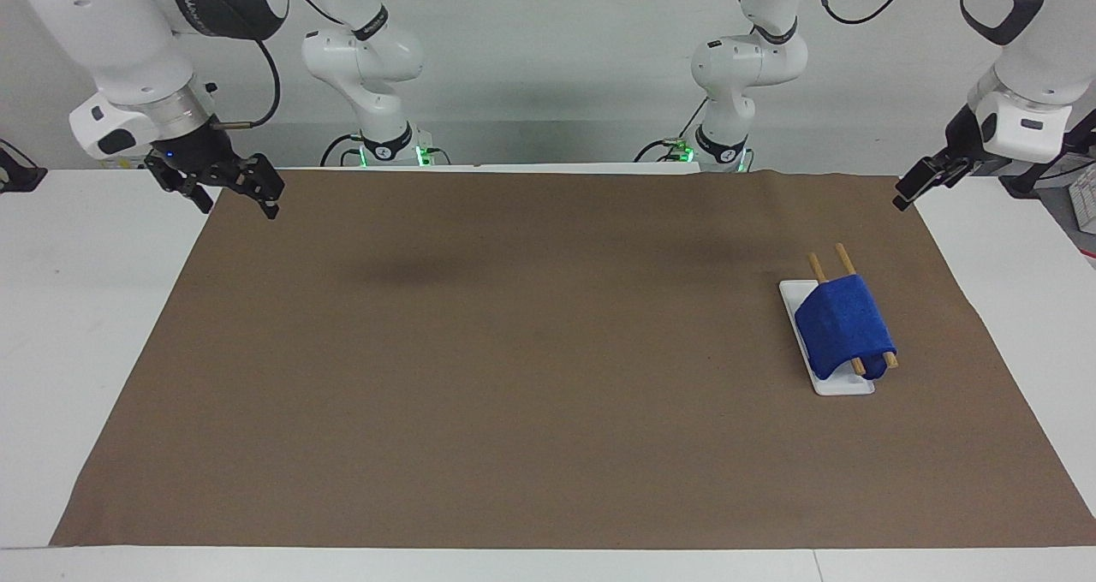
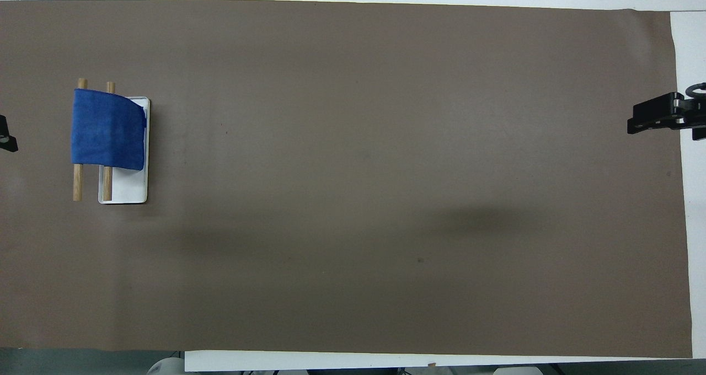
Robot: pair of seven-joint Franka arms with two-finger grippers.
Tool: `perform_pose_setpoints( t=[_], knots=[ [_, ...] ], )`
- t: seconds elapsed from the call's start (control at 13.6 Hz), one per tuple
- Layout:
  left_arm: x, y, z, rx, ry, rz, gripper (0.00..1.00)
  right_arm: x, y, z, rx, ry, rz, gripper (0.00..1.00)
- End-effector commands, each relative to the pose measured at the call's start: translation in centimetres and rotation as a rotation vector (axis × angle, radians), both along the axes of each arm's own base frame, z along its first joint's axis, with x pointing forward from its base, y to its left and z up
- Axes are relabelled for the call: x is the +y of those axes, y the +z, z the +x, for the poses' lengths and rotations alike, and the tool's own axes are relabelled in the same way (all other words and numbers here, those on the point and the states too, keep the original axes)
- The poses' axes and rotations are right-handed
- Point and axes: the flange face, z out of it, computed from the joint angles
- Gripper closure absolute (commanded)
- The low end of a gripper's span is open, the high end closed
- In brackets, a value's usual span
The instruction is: Right arm passes towel to left arm to hang
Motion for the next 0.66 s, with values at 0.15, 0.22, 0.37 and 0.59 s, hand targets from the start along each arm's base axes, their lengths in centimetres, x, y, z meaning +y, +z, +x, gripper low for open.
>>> perform_pose_setpoints(
  t=[0.15,0.22,0.37,0.59],
  knots=[
    [-2.8,1.1,1.0,0.048,-0.195,-0.122,0.00,-0.2,-0.1,-0.6,0.018,0.013,0.022,0.00],
    [-3.0,1.0,0.9,0.049,-0.217,-0.125,0.00,-0.1,-0.1,-0.6,0.016,0.016,0.022,0.00],
    [-4.1,1.4,0.6,0.042,-0.237,-0.121,0.00,-0.1,-0.1,-0.6,0.016,0.016,0.022,0.00],
    [-4.1,1.2,0.2,0.043,-0.248,-0.121,0.00,-0.1,-0.1,-0.6,0.016,0.016,0.022,0.00]
  ],
)
